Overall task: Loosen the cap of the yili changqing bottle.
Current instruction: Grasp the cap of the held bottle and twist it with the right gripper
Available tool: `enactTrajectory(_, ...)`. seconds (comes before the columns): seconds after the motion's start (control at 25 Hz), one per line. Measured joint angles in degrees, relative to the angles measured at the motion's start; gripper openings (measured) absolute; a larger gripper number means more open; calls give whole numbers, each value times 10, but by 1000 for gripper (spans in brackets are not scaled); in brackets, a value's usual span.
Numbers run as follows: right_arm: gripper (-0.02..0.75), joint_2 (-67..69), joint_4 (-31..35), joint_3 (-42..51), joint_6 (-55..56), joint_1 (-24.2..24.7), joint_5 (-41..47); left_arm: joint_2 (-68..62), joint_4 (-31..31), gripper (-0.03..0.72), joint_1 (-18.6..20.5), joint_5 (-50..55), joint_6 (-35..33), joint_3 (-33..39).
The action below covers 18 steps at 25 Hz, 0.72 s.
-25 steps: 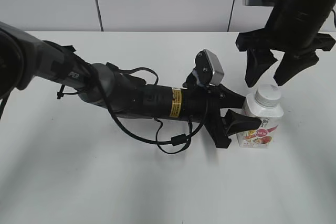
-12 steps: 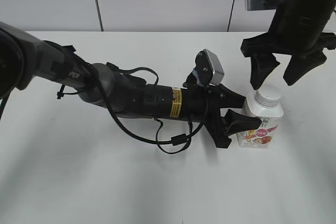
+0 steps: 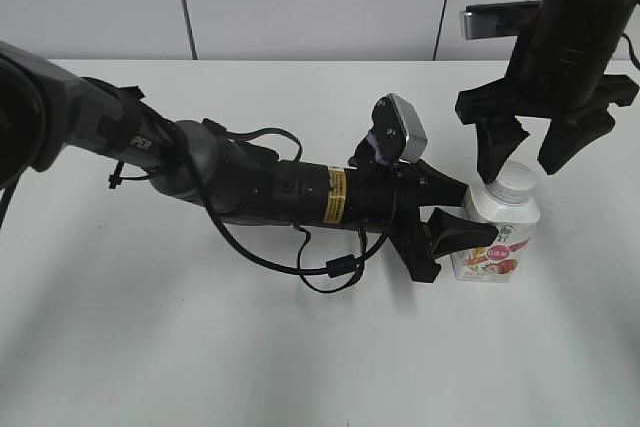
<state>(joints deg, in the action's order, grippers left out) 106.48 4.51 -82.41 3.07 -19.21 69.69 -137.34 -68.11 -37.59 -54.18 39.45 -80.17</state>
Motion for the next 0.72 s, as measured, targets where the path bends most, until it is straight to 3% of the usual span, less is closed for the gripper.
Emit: enactTrajectory(0.72,449,20,6,0,-1,0,-3,0,-1,385,0,1,0,0)
